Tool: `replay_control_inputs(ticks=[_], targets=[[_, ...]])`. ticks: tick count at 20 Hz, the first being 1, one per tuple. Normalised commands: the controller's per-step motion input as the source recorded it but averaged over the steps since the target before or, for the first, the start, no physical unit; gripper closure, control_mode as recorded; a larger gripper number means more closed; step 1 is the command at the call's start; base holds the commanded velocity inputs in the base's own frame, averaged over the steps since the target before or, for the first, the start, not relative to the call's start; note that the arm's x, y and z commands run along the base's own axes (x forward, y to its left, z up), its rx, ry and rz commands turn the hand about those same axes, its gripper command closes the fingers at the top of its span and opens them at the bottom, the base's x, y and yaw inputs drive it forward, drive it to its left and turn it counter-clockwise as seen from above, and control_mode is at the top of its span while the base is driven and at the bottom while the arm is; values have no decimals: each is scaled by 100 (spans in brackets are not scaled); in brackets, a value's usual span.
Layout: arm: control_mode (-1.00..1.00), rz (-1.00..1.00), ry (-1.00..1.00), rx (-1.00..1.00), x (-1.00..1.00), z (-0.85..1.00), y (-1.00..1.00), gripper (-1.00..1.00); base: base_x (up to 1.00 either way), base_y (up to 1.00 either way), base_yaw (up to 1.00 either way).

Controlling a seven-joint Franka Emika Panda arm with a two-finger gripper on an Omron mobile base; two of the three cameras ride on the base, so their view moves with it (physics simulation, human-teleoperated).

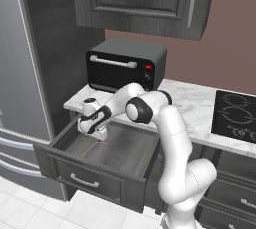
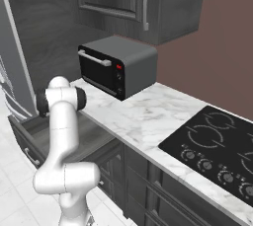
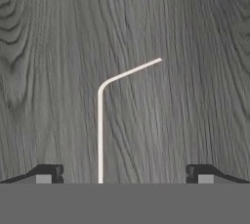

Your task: Take a straw from the drawer in front and place it inside the glass cup on the dining counter.

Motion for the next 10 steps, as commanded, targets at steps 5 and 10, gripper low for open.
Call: replay_control_inputs(ticks=[5, 10], targets=[[-100, -1, 0, 0, 19, -31, 0, -100, 0, 0, 0], [-100, -2, 0, 0, 16, -26, 0, -100, 0, 0, 0]])
